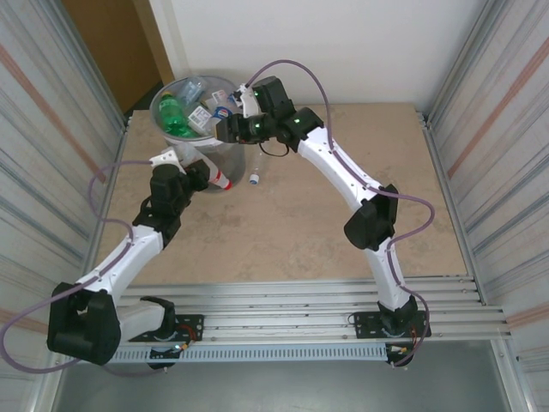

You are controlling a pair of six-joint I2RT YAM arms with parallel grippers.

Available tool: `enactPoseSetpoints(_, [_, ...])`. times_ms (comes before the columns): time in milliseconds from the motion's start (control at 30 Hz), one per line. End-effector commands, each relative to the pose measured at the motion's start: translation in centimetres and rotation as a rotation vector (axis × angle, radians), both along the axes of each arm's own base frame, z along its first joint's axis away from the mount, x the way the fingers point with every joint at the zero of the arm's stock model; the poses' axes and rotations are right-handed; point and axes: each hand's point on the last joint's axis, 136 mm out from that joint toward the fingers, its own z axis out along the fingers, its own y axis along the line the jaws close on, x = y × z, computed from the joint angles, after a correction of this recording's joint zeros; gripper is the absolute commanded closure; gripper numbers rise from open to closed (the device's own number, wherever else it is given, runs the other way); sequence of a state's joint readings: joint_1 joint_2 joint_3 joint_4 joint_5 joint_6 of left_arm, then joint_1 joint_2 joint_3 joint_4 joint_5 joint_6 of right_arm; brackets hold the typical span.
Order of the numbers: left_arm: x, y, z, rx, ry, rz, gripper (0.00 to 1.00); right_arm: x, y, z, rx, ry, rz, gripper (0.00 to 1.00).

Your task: Put the plastic bottles in the bin

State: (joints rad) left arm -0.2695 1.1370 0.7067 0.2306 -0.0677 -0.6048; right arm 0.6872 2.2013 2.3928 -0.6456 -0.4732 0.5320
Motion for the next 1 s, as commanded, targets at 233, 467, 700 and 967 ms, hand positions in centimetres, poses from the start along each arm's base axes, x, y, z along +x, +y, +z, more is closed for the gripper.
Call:
enactPoseSetpoints(233, [-4.9,-2.8,7.5,-0.017,-0.056,-0.164,0.79,-1.7,-5.0,4.9,-0.065,-0.159,-0.102,0.47])
enactPoseSetpoints(467, [-5.3,-3.2,15.0,0.001,-0.097,-0.217,0.79,-1.6,-10.5,4.8,-0.152,-0.210,-0.269,0.41])
enactPoseSetpoints(700, [-0.9,-3.0,21.1,0.040,-0.134,-0.250,0.79,-2.2,-15.6,3.5,-0.195,-0.212,-0.397,0.27])
enactPoseSetpoints(967, [2.9,0.2,23.8,0.238,-0.027,-0.208,0.79,-3.1,-18.3,2.0,-0.213,-0.178,-0.434,0.18])
